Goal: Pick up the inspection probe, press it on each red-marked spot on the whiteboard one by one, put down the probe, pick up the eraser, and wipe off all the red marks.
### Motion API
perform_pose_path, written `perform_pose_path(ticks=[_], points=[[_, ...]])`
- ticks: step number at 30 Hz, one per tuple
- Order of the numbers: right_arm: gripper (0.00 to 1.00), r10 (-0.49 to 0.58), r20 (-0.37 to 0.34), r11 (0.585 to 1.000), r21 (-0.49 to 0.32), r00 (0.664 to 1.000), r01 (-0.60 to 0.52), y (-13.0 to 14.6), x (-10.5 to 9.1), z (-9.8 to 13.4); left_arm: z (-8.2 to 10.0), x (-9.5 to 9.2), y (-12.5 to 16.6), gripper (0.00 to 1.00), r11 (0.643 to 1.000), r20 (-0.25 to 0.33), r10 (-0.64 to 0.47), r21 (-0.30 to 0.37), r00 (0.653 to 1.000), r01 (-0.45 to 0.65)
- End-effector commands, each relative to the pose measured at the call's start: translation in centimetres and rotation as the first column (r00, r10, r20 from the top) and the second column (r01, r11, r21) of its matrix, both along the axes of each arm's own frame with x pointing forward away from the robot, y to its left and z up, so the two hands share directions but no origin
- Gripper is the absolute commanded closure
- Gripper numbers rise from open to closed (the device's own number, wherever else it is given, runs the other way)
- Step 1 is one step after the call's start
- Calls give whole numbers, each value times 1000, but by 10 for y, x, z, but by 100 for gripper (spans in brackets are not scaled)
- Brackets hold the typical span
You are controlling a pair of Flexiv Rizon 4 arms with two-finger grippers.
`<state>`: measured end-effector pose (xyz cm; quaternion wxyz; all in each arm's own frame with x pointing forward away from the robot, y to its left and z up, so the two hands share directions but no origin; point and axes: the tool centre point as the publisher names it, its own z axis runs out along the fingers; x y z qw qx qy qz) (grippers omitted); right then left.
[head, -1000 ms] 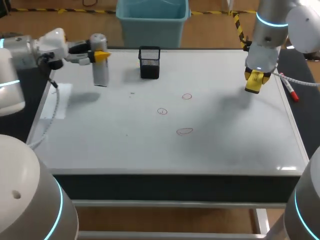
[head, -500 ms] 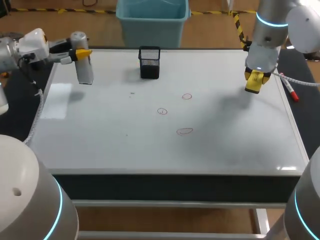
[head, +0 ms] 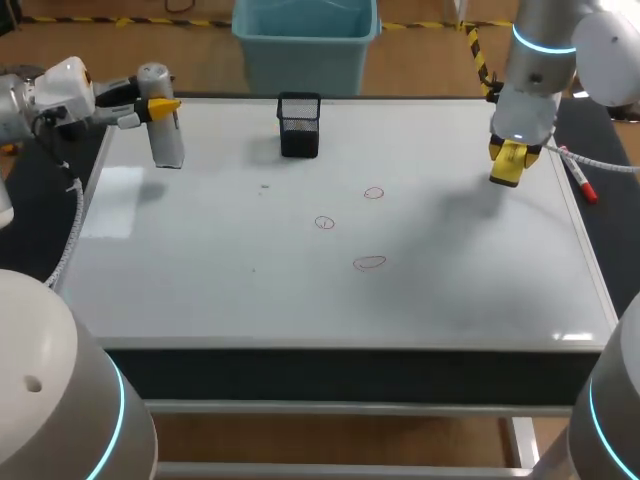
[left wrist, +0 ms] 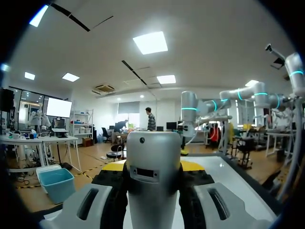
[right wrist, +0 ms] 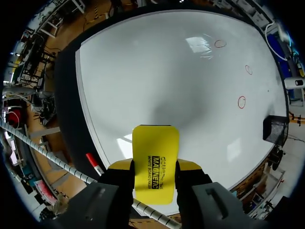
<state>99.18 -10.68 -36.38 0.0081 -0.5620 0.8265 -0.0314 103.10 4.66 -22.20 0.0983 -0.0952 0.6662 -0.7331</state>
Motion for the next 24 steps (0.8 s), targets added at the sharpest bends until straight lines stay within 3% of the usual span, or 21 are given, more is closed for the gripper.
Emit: perform_pose_path(ticks=[1,13,17,22,24], points=[[100,26,-4,999,-30,1000,-26,43,-8,5,1,0,0,100,1000,1,1,-1,1000,-1],[100,185,59,983,-1,981,-185,182,-58,8,1,0,0,100,1000,1,1,-1,1000,-1],[100,250,25,968,25,968,-251,226,-71,2,1,0,0,100,1000,1,1,-1,1000,-1],[100,323,-10,944,80,946,-321,269,-75,-6,1,0,0,100,1000,1,1,-1,1000,-1],[100,354,-10,933,67,935,-352,285,-76,-6,1,0,0,100,1000,1,1,-1,1000,-1]])
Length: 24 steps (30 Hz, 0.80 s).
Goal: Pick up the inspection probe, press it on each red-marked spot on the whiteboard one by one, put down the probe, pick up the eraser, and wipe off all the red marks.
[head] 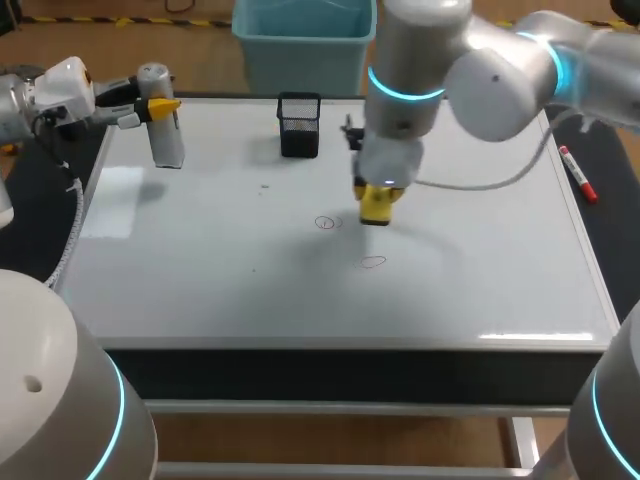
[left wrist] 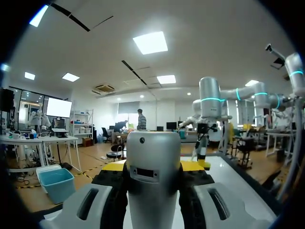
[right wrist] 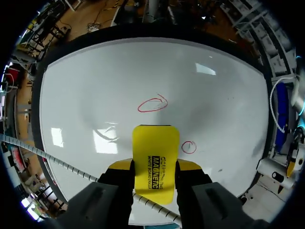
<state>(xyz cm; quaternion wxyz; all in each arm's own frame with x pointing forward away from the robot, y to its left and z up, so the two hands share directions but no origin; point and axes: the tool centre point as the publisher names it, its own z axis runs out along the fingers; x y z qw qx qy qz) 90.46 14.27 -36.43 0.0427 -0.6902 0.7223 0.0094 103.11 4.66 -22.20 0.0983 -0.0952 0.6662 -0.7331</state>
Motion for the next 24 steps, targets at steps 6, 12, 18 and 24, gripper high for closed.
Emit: perform_pose_path(ticks=[6,12,18,24], points=[[100,93,-35,993,-77,995,-95,69,13,-15,1,0,0,100,1000,1,1,-1,1000,-1],[100,120,-50,988,-96,992,-125,93,8,-23,1,0,0,100,1000,1,1,-1,1000,-1],[100,146,-53,985,-81,988,-150,102,2,-33,1,0,0,100,1000,1,1,-1,1000,-1],[100,155,-68,984,-73,986,-160,102,3,-45,1,0,0,100,1000,1,1,-1,1000,-1]])
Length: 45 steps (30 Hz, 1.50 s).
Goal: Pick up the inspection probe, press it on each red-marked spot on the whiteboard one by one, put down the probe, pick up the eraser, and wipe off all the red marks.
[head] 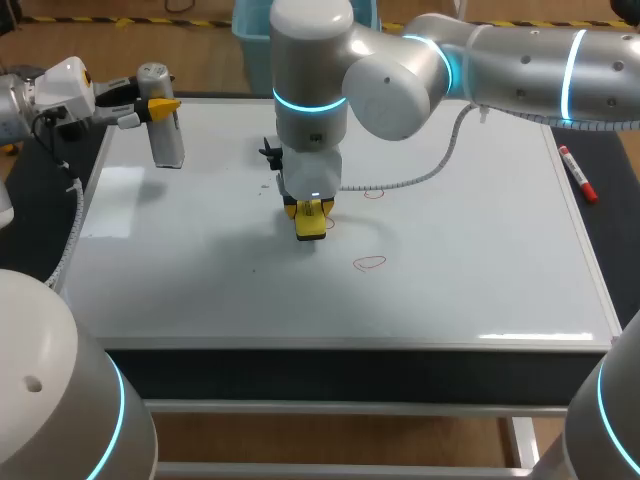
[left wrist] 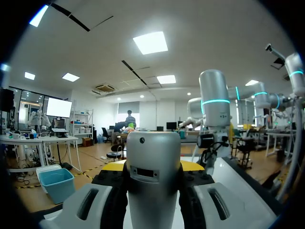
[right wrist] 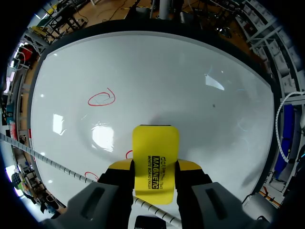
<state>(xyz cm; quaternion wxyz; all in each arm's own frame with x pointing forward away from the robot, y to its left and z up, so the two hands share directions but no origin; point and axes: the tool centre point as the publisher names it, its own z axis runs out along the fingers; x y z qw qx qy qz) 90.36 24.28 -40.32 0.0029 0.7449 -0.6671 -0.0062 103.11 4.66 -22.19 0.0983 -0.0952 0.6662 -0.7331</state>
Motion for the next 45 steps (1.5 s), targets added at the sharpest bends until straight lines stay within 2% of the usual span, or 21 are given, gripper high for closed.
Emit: perform_pose_path(ticks=[1,8,18,35,39,45], points=[[100,3,-8,1000,-8,1000,-3,2,3,-7,1,0,0,100,1000,1,1,-1,1000,-1],[100,13,-4,1000,-13,1000,-13,-3,3,-18,1,0,0,100,1000,1,1,-1,1000,-1],[100,3,-33,1000,-6,999,-3,-13,2,-28,1,0,0,100,1000,1,1,-1,1000,-1],[100,-92,-25,995,-38,995,91,-68,6,-24,1,0,0,100,1000,1,1,-1,1000,-1],[100,-100,-2,995,-28,995,100,-73,5,-12,1,0,0,100,1000,1,1,-1,1000,-1],[100,-108,49,994,12,993,108,-90,10,28,1,0,0,100,1000,1,1,-1,1000,-1]])
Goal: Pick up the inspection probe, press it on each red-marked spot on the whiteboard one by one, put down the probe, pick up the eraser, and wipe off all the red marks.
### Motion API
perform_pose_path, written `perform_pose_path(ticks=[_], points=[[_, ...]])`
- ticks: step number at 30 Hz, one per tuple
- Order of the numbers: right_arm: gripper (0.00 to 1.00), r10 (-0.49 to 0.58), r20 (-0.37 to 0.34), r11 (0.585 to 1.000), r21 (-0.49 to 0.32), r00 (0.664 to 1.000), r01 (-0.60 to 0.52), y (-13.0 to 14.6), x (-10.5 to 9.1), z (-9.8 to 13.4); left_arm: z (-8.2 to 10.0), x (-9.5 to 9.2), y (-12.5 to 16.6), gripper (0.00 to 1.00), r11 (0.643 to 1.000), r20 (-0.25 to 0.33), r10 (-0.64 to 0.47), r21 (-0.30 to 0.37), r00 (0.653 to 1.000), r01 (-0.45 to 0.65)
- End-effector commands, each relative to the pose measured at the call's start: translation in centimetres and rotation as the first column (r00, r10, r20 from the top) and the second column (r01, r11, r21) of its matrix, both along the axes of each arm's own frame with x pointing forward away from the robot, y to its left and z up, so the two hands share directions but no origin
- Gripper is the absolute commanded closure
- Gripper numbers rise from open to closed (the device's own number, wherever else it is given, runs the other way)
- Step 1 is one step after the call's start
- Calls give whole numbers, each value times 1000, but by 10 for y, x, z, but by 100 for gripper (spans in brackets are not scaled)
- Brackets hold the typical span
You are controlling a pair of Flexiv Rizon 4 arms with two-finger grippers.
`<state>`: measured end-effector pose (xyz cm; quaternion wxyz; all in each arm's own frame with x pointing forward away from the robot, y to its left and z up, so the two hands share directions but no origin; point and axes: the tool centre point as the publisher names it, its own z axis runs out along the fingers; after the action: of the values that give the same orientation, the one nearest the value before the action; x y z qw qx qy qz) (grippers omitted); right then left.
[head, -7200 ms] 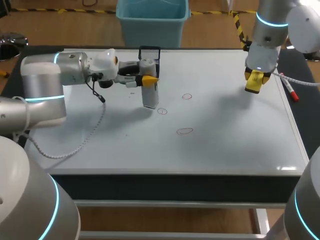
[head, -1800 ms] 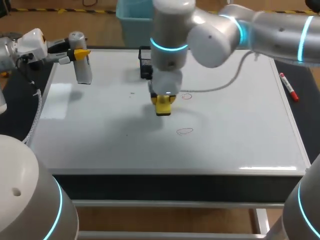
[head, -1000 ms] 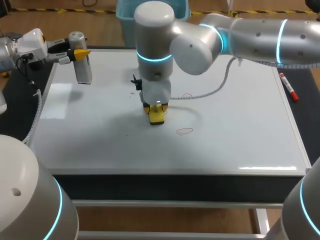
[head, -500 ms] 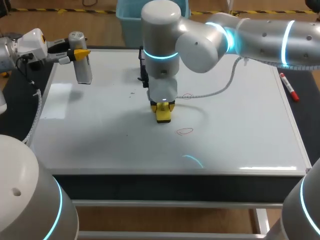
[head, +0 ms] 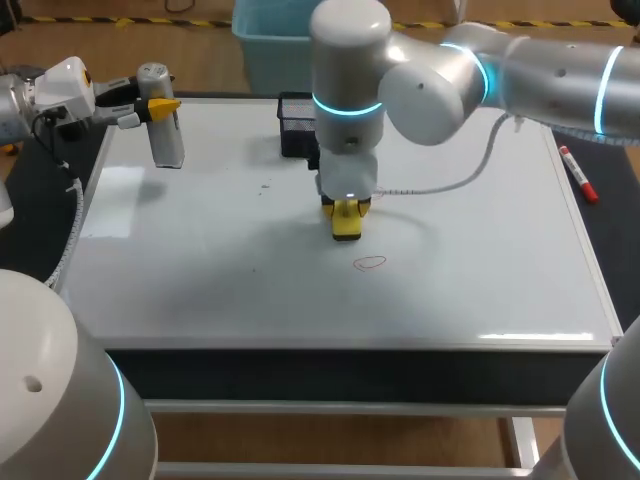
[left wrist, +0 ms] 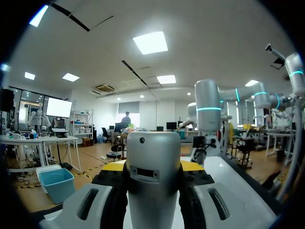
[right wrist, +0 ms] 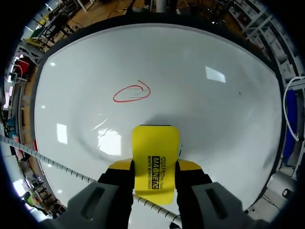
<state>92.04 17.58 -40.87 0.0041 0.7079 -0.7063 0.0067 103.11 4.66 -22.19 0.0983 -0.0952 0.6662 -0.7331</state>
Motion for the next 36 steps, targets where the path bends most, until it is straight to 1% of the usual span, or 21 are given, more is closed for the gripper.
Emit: perform_pose_path(ticks=[1,5,11,13,15,17,24,27,31,36], points=[[100,0,35,999,37,999,-1,-27,-5,39,1,0,0,100,1000,1,1,-1,1000,-1],[100,-22,45,999,37,999,20,-48,3,50,1,0,0,100,1000,1,1,-1,1000,-1],[100,-105,45,994,21,993,104,-87,19,51,1,0,0,100,1000,1,1,-1,1000,-1],[100,-140,39,989,44,989,138,-104,24,50,1,0,0,100,1000,1,1,-1,1000,-1],[100,-174,48,985,25,984,173,-122,29,50,1,0,0,100,1000,1,1,-1,1000,-1],[100,-210,39,978,30,977,209,-141,34,49,1,0,0,100,1000,1,1,-1,1000,-1],[100,-303,33,953,3,952,303,-204,49,47,1,0,0,100,1000,1,1,-1,1000,-1],[100,-343,28,939,-4,939,343,-227,52,44,1,0,0,100,1000,1,1,-1,1000,-1],[100,-370,19,929,-16,929,370,-253,57,39,1,0,0,100,1000,1,1,-1,1000,-1],[100,-401,5,916,-19,916,401,-275,58,36,1,0,0,100,1000,1,1,-1,1000,-1]])
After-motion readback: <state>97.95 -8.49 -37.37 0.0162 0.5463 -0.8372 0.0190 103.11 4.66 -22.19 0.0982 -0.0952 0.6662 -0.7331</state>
